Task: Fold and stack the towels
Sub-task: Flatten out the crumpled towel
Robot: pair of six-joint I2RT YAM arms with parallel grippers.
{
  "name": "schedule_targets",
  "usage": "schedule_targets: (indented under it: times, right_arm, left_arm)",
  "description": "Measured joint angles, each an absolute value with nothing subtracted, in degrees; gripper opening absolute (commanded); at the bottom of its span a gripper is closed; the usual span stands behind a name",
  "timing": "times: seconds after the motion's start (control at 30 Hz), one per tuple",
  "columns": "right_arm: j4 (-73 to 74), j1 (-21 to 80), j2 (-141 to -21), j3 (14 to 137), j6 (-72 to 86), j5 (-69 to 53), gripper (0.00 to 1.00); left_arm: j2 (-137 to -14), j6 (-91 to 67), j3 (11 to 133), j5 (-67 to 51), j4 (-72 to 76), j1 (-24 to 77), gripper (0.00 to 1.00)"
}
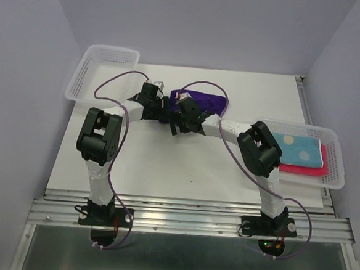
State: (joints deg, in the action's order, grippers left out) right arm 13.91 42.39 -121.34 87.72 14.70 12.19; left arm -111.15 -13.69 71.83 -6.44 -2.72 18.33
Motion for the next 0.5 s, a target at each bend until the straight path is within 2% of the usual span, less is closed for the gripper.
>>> schedule_targets:
  times: [0.03,0.07,0.1,0.13,0.17,0.2,0.23,0.27,0.4,0.5]
  right_arm:
    - [14.13,42.35,-122.32,88.62,14.61,12.49,0.98]
    - [14.09,42.33,-123.37,89.67,14.57,12.88,0.95]
    - [13.8,42.28,-124.29,90.37,14.59,13.45,0.89]
    - [13.23,42.24,-124.97,90.76,14.52,14.68,0.65]
    - [12.91,42.22,-125.25,90.94,14.72,15.4,0.5]
    - [12.67,42.22,-125.32,91.0,14.68,16.1,0.31]
    - [12.64,42.22,-125.34,91.0,14.87,16.8,0.22]
    - [12.58,42.24,-125.34,91.0,15.49,18.02,0.01]
    - [10.15,42.17,-123.85,88.23,16.1,21.87,0.01]
    - [10.24,42.15,-118.06,81.84,16.19,23.24,0.01]
  left_arm:
    - [-111.74,-13.65,72.64,-7.18,-2.61,17.96,0.49]
    - [-111.96,-13.63,72.9,-7.42,-2.59,17.82,0.37]
    - [-112.12,-13.58,73.28,-7.6,-2.55,17.61,0.18]
    - [-112.33,-13.74,73.65,-7.86,-2.5,17.45,0.0]
    - [-112.53,-13.72,74.0,-8.08,-2.46,17.17,0.0]
    - [-112.66,-14.35,74.19,-8.27,-2.39,16.95,0.0]
    - [-112.77,-14.48,74.35,-8.49,-2.31,16.71,0.0]
    - [-112.77,-14.66,74.39,-9.21,-2.24,16.49,0.0]
    - [-112.07,-16.45,73.19,-11.55,-0.01,15.62,0.0]
    - [-107.79,-18.46,68.93,-13.85,2.44,14.96,0.0]
